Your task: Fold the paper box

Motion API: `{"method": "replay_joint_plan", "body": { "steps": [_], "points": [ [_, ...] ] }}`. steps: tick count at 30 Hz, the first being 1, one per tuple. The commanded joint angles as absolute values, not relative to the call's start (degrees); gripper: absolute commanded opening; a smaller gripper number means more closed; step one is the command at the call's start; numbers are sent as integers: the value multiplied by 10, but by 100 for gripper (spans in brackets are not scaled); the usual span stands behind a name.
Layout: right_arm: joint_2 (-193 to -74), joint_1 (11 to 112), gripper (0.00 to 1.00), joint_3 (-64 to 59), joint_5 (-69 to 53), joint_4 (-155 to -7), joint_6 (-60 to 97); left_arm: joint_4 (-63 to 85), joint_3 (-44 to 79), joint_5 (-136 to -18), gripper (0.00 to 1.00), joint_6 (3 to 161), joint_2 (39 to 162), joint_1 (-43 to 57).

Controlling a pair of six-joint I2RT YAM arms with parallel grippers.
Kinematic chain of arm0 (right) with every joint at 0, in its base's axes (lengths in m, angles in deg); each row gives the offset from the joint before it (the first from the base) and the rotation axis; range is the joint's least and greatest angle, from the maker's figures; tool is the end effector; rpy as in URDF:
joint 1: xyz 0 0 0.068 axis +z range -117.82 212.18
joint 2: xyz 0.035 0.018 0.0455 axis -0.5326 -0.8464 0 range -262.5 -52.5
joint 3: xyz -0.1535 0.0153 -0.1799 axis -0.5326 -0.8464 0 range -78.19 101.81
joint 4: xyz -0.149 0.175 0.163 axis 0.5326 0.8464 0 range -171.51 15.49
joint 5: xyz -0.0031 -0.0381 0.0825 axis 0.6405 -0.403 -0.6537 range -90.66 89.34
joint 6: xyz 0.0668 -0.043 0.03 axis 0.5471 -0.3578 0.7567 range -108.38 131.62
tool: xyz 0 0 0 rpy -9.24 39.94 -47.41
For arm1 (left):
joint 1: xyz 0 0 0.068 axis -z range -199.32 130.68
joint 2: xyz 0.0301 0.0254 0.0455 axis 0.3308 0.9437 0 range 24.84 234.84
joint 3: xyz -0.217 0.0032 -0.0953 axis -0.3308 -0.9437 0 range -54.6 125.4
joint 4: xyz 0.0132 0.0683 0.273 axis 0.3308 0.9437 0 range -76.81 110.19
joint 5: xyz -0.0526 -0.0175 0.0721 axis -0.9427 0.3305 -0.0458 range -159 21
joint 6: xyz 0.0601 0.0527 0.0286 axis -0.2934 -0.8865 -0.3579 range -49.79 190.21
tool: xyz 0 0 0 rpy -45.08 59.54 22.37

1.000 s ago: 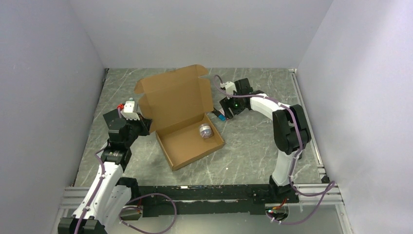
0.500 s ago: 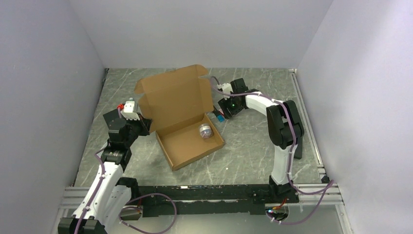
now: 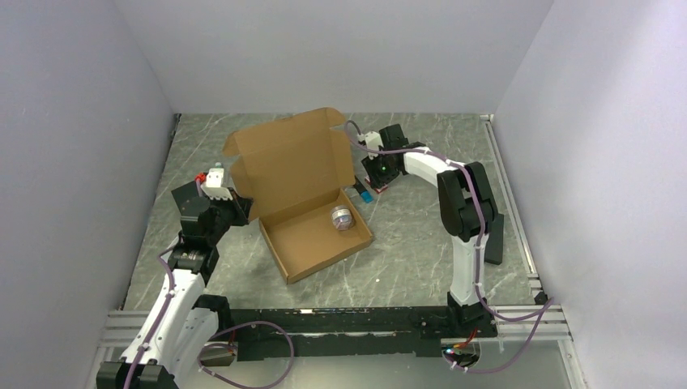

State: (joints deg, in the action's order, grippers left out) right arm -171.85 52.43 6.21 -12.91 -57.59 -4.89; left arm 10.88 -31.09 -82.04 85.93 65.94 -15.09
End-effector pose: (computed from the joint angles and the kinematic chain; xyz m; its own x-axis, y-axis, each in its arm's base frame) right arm 0.4262 0.1741 0.0819 -0.6446 -0.5338 -0.5474 -0.6512 0.7584 0.0272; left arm 0.2608 -0.0361 0.2005 -0.3313 -0.2404 -0.9124 0.2067 0.9250 -0.3187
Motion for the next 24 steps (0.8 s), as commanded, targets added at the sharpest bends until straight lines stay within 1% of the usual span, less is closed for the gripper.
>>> {"method": "replay_joint_plan", "body": {
  "steps": [1, 3, 7, 17, 24],
  "points": [
    [-1694, 520, 27, 43, -113, -580, -50, 81, -313, -816, 0, 853, 655, -150],
    [-1676, 514, 22, 30, -117, -583, -50, 80, -313, -816, 0, 854, 652, -150],
    [-1628, 492, 18, -4, -145, -590, -51, 79, -313, -818, 0, 854, 651, -150],
    [-1506, 471, 17, -83, -235, -602, -56, 77, -314, -822, 0, 855, 652, -149],
    [-1451, 473, 17, -110, -331, -602, -65, 78, -313, -821, 0, 855, 653, -149]
  ]
}}
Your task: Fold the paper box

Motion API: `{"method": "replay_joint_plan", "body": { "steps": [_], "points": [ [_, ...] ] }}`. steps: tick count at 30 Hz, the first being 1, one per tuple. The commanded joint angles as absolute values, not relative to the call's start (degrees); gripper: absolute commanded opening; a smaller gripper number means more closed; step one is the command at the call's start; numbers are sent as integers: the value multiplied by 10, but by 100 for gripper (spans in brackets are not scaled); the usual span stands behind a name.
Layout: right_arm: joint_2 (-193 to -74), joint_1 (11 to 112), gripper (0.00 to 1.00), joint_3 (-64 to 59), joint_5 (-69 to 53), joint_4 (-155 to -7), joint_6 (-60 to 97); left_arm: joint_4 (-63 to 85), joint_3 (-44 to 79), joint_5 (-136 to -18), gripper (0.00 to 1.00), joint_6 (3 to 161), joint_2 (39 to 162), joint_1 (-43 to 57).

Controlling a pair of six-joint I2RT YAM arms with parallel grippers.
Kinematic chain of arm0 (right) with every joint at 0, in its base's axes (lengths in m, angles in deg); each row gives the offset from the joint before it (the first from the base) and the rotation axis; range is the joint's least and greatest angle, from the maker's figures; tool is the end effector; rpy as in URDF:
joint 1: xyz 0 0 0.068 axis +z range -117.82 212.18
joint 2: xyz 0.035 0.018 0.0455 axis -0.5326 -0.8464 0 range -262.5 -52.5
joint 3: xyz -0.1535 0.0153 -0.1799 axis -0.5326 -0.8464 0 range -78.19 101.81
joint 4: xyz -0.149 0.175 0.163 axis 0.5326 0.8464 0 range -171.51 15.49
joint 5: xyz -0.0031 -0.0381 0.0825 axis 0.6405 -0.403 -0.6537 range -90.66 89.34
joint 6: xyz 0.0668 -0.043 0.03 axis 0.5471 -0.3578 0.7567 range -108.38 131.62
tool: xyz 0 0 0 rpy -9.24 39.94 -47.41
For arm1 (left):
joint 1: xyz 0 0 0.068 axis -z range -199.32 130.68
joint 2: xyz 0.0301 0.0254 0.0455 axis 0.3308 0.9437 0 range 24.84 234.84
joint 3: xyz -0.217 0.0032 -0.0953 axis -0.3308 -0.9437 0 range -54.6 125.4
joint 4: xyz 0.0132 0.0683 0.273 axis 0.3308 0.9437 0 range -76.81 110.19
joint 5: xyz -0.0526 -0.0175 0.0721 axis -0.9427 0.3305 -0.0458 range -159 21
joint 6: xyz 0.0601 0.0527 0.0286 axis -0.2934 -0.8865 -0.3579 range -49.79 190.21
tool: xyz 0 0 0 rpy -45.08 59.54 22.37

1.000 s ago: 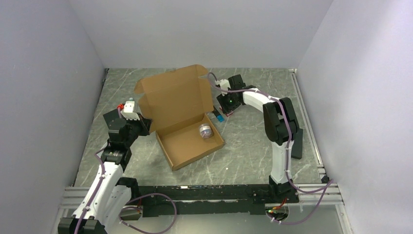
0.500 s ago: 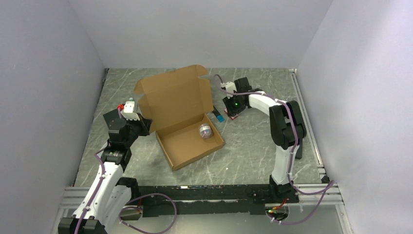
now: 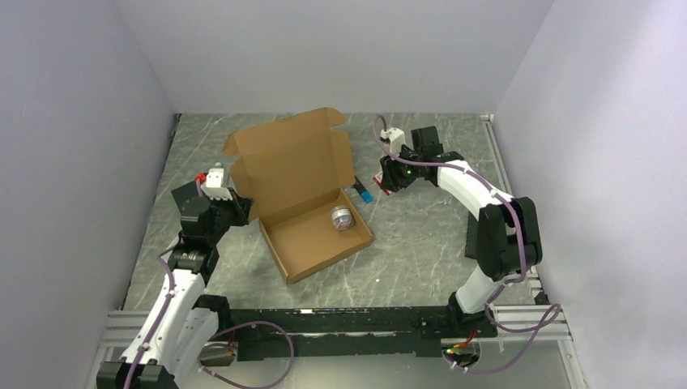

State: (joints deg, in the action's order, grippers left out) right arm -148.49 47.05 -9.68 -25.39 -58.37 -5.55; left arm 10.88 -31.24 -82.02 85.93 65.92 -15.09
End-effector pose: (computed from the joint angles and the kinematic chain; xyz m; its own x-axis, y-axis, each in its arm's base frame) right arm 0.3766 0.1323 0.1597 -0.5692 -0.4285 -0.7017 -0.6883 0.7151 0.1216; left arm 0.2606 -0.0361 0.1995 -0.3332 -0.2402 -0.9117 0.2057 0.9252 -0.3190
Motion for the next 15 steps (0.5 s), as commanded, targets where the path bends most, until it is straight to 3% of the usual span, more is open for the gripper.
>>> {"method": "replay_joint_plan", "body": {
  "steps": [1, 15],
  "points": [
    [-1446, 474, 17, -112, -344, -602, -66, 79, -313, -822, 0, 855, 654, -149],
    [-1419, 585, 17, -116, -390, -581, -114, 80, -310, -825, 0, 855, 659, -148]
  ]
}}
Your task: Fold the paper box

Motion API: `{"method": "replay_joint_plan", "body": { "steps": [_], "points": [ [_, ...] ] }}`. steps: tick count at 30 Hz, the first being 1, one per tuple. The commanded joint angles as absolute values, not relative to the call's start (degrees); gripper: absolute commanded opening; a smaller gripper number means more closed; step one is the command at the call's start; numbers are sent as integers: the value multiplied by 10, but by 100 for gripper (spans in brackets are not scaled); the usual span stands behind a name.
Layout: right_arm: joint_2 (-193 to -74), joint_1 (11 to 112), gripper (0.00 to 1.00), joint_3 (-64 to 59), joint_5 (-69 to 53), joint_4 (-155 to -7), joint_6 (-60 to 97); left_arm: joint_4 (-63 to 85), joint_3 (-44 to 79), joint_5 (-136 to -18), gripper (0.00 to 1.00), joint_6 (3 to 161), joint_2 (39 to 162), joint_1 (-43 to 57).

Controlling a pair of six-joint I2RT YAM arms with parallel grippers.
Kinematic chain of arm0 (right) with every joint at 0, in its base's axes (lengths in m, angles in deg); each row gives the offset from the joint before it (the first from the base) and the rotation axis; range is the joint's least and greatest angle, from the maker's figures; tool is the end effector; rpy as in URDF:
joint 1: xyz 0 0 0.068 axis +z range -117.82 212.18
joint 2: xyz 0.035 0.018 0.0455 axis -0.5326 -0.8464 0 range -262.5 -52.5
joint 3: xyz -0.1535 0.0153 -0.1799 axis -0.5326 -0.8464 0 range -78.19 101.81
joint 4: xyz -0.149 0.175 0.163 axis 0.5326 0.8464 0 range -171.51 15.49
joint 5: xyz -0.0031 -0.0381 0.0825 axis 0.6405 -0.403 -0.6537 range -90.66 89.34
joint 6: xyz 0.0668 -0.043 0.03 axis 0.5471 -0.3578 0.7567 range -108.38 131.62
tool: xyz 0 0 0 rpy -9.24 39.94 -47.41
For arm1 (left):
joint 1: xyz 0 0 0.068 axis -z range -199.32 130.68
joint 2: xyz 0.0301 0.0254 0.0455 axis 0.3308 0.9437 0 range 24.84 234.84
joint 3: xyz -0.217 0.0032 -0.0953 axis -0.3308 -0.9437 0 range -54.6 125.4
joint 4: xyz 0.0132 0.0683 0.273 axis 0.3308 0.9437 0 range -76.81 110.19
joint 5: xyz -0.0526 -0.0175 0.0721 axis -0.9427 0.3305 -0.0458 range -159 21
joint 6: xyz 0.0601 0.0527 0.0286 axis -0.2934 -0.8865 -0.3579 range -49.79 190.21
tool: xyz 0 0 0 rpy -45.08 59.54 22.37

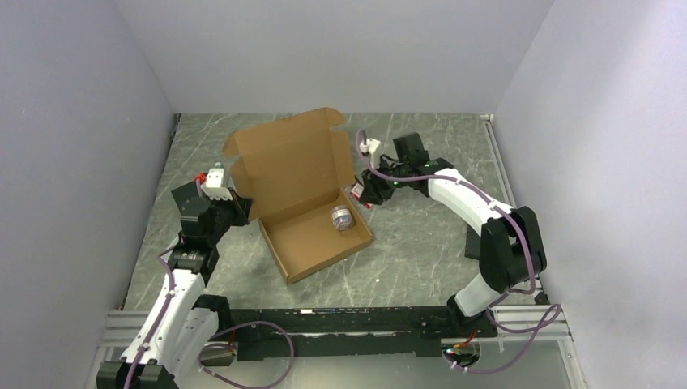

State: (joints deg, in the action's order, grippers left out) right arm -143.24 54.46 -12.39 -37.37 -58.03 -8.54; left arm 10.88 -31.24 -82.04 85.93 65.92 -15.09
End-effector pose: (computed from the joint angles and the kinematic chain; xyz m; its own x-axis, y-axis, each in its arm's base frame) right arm 0.3337 0.1849 0.1822 -0.4185 -0.4700 -0.7772 -0.8685 0.4575 0.1910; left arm 0.2606 -0.0361 0.1995 -0.3333 -0.2402 -0.9117 0.2060 0.9251 -0.3190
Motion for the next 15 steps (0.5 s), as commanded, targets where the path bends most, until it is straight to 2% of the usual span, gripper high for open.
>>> {"method": "replay_joint_plan", "body": {
  "steps": [1, 15],
  "points": [
    [-1424, 599, 17, -112, -382, -577, -118, 82, -309, -825, 0, 854, 660, -148],
    [-1537, 700, 17, -19, -303, -533, -138, 78, -311, -828, 0, 855, 661, -148]
  ]
}}
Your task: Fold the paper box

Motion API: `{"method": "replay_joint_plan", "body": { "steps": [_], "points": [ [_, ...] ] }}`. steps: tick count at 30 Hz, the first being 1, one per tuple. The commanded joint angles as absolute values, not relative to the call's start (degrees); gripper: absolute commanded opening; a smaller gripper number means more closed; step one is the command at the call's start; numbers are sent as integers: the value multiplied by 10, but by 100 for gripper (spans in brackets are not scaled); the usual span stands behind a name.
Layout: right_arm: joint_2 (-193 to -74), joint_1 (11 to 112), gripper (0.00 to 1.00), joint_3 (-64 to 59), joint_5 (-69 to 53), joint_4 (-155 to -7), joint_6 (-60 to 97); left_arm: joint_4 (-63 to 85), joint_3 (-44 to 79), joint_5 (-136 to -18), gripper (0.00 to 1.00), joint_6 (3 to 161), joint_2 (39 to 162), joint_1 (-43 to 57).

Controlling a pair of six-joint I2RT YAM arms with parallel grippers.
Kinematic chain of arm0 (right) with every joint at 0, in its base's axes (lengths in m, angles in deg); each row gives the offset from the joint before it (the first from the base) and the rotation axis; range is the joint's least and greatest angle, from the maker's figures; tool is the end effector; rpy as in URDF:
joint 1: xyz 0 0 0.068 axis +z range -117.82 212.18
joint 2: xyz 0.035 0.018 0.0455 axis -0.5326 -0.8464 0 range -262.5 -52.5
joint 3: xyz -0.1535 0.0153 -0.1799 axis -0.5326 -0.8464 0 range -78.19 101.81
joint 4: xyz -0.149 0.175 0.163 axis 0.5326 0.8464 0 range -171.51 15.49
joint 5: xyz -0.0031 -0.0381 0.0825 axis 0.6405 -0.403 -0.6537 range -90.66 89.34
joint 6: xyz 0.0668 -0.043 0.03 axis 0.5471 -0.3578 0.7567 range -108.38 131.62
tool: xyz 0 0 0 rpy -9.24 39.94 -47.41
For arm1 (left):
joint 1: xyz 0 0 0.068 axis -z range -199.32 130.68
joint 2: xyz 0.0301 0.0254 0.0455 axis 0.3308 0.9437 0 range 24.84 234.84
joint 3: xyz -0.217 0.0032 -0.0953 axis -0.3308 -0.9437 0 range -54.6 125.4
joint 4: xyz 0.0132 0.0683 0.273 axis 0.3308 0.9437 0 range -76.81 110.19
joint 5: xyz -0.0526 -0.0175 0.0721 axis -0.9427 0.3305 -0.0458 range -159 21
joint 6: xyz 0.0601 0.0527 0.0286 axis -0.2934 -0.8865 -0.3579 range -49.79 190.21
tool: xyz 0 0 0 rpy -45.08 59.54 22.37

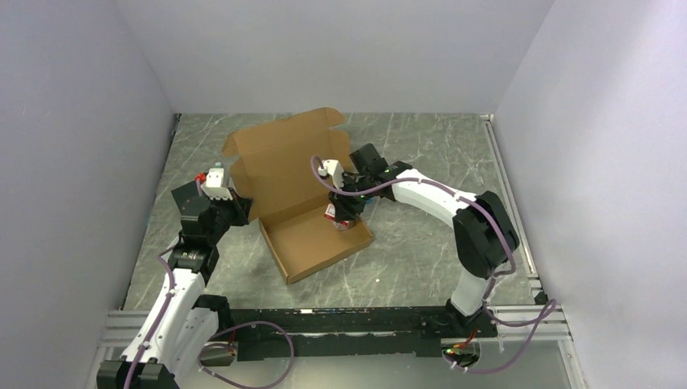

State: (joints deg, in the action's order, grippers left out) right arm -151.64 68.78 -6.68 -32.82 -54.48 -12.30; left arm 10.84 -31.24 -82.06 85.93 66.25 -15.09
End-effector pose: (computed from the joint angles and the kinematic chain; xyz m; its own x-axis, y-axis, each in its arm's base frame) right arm 0.2970 0.2700 0.1551 -0.2938 -0.6456 -0.7049 -0.9529 0.2563 0.1624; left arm 0.2611 -0.0362 0.1982 -0.3380 -0.2398 -0.9101 0.2047 0.9251 -0.3198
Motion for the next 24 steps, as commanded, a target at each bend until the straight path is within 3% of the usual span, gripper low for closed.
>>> {"method": "replay_joint_plan", "body": {
  "steps": [1, 19, 24],
  "points": [
    [-1542, 701, 17, -12, -298, -531, -138, 78, -311, -828, 0, 855, 661, -148],
    [-1616, 791, 22, 43, -252, -507, -143, 78, -311, -831, 0, 857, 660, -148],
    [-1623, 799, 40, 39, -246, -507, -140, 77, -313, -830, 0, 857, 661, -147]
  ]
}}
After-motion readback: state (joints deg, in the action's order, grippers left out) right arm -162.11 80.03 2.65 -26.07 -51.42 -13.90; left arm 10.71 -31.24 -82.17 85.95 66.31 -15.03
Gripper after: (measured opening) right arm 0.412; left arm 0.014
